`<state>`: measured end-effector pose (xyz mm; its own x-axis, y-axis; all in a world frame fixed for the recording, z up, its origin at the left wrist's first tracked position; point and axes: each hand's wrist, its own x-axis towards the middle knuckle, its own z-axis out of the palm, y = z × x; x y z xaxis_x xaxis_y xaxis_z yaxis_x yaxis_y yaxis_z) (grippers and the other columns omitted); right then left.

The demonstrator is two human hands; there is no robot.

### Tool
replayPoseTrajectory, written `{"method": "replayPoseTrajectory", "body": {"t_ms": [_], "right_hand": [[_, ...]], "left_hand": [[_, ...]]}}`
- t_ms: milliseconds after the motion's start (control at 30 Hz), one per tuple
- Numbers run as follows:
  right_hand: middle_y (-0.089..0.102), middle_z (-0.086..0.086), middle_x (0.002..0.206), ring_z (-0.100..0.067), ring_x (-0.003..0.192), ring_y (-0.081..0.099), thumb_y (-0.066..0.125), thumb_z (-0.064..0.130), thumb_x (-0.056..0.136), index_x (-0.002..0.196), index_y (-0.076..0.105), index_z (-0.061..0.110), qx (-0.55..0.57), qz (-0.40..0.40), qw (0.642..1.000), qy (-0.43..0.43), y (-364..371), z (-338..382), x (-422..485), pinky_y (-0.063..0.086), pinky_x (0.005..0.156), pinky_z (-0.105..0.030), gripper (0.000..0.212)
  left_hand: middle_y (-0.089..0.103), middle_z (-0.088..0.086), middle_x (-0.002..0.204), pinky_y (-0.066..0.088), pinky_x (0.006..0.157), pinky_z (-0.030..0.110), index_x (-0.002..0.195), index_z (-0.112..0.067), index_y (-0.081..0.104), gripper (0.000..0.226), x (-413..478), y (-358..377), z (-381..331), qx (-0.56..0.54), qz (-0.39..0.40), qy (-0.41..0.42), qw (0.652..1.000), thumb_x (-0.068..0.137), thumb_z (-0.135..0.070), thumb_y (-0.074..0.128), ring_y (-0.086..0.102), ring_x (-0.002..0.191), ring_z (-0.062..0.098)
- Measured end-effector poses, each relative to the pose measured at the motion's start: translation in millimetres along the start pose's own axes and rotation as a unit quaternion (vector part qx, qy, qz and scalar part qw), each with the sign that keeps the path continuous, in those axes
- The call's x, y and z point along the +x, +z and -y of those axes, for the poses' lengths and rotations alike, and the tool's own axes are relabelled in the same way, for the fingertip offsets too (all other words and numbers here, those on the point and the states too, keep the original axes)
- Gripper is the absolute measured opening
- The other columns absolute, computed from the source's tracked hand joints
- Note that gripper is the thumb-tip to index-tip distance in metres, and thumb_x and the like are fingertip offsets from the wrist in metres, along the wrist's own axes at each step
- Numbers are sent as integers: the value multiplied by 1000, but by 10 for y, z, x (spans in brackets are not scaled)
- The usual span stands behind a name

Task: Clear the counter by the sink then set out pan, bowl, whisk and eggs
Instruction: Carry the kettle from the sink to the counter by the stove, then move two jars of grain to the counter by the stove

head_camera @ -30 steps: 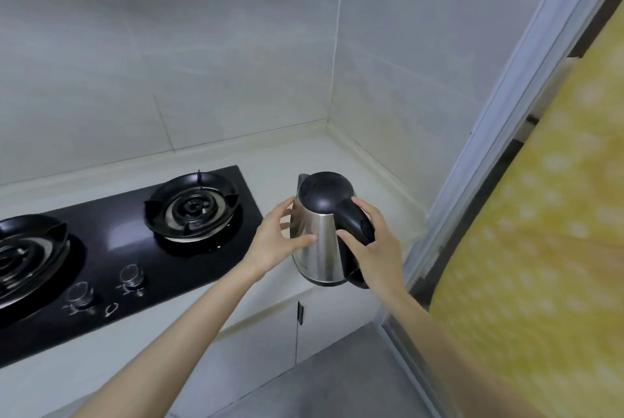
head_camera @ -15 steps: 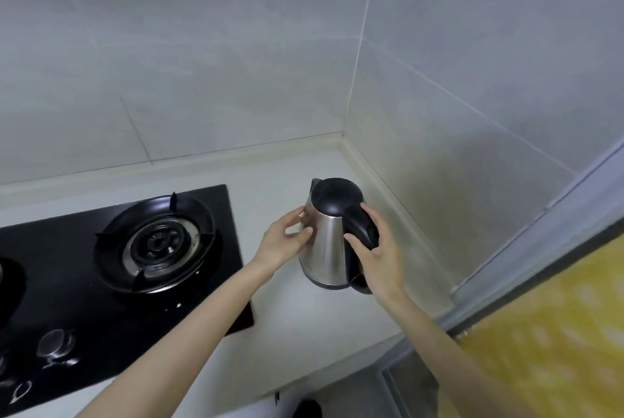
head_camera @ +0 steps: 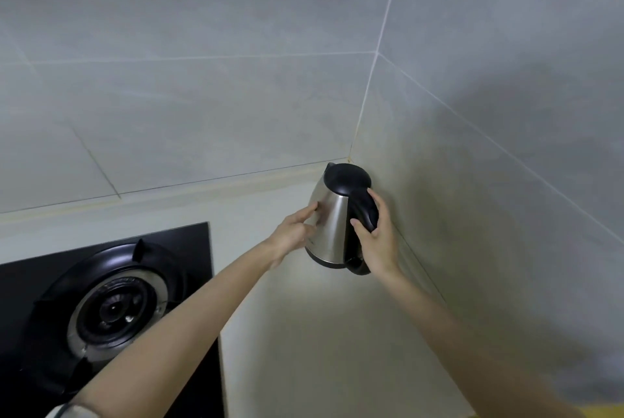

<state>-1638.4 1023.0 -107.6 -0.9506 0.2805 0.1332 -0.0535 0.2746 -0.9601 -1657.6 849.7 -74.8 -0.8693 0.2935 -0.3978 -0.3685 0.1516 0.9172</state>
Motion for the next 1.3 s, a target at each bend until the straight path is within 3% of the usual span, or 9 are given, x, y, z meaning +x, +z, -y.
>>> {"method": "replayPoseTrajectory", "body": {"t_ms": [100,233,367,567,700,833,1000,1100,1300], "right_hand": [[49,14,137,-5,127,45,62,4,87,137,41,31,1,-10,1000,-5,87,-68,312,37,103,-24,61],[51,16,129,-9,123,48,63,6,87,137,40,30,-17,-20,1000,-11,182,-145,694,38,101,-26,60],[54,9,127,-15,118,51,62,3,86,137,41,26,-48,-28,998,-23,219,-138,1009,36,93,-21,60],[54,-4,131,-25,118,49,63,2,85,138,42,19,-110,-29,992,-61,281,-148,1171,39,101,-33,60],[49,-13,121,-30,115,40,63,15,89,143,35,24,-203,-16,978,-40,227,-124,1146,31,98,-33,62],[44,-11,132,-33,119,35,61,25,90,143,35,26,-295,-21,955,-38,168,32,1070,28,99,-37,59],[54,-5,125,-28,115,40,57,22,90,130,52,20,-205,-50,968,-136,168,347,824,36,95,-36,40],[60,0,116,-23,112,48,56,14,90,122,56,16,-86,23,970,-226,226,591,542,37,97,-27,31],[63,9,103,-8,98,59,54,16,94,115,56,28,58,209,949,-230,410,1138,-229,47,86,-22,24]], "left_hand": [[36,-13,146,38,94,28,143,-31,37,59,234,-15,-84,-16,-9,-1,1000,92,0,40,39,125,10],[36,-14,149,38,96,29,146,-28,33,58,500,22,-172,-23,-36,-2,999,94,-2,42,41,125,10],[41,-10,147,40,88,26,147,-23,32,58,668,66,-294,-49,-85,11,995,95,-1,44,46,118,9],[48,-5,140,41,97,30,143,-28,40,56,671,104,-301,3,-107,4,994,93,-5,48,48,123,15],[54,-4,130,41,95,27,139,-27,45,50,508,124,-300,12,-139,14,990,94,-6,49,51,114,14],[60,-8,120,45,95,31,134,-27,50,44,248,137,-290,10,-181,20,983,94,-9,49,54,112,15],[60,-7,124,47,96,32,130,-30,53,40,-236,133,-293,3,-241,46,969,95,-11,47,57,111,14],[62,-10,118,46,97,31,129,-31,52,40,-692,102,-267,-15,-304,62,950,94,-11,48,57,108,11],[65,-7,117,47,92,30,125,-28,55,37,-1672,-27,-78,-34,-418,104,902,94,-7,50,59,101,6]]}}
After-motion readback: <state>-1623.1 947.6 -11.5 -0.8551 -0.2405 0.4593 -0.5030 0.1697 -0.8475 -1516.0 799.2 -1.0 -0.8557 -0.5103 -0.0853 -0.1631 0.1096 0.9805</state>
